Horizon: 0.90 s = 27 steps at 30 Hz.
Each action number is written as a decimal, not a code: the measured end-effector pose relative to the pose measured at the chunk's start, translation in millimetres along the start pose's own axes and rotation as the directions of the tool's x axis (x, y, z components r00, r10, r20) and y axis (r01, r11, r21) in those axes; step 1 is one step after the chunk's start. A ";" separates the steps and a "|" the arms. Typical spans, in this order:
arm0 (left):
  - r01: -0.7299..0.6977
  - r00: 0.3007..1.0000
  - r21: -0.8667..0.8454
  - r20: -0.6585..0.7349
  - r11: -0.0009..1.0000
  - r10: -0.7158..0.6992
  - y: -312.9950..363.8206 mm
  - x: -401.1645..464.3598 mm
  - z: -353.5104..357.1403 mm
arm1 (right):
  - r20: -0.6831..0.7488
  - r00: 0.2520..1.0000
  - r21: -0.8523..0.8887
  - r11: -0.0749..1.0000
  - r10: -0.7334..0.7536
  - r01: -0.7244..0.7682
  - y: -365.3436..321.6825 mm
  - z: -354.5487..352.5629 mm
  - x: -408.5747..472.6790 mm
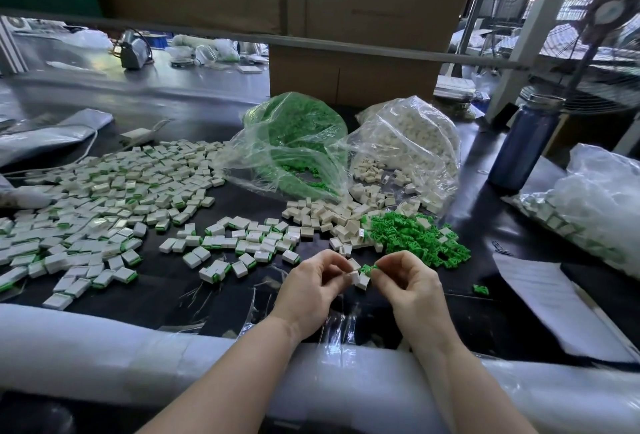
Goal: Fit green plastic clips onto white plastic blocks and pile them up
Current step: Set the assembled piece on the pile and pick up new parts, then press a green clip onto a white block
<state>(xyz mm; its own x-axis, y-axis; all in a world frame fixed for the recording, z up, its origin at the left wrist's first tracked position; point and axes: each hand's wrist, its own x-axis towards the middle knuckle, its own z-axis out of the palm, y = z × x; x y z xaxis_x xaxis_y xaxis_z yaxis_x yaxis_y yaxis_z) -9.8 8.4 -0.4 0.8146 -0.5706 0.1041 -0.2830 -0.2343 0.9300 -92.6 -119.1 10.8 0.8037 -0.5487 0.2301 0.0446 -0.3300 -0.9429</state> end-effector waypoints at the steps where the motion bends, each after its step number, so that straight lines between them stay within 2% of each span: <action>1: -0.002 1.000 -0.013 0.004 1.000 0.002 0.3 0.0 -0.2 | 0.000 1.000 0.002 1.000 -0.008 0.008 -0.3 -0.2 0.1; 10: -0.019 0.999 -0.063 0.033 0.998 0.021 2.7 -0.6 0.1 | 0.051 0.997 0.150 0.987 0.058 -0.065 -1.7 0.2 -1.5; 18: -0.011 0.999 -0.031 0.049 0.999 0.012 1.9 -0.6 -0.2 | 0.092 0.993 0.108 0.991 0.074 -0.084 -0.4 0.1 -2.5; 23: -0.010 0.998 -0.101 0.059 0.995 0.016 2.8 -0.2 -1.9 | 0.134 0.988 0.115 0.989 0.073 -0.089 -1.0 -0.3 -2.8; 27: -0.014 0.998 -0.137 0.061 0.990 0.023 4.0 -0.4 -2.8 | 0.099 0.992 0.090 0.993 0.072 -0.081 0.5 0.2 -2.2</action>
<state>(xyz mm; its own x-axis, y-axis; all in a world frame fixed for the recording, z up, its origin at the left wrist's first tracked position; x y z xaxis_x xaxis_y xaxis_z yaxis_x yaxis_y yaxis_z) -9.8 9.9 4.3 0.7755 -0.6228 0.1036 -0.2227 -0.1162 0.9680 -94.2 -117.9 9.8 0.8598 -0.4920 0.1368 0.0326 -0.2144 -0.9762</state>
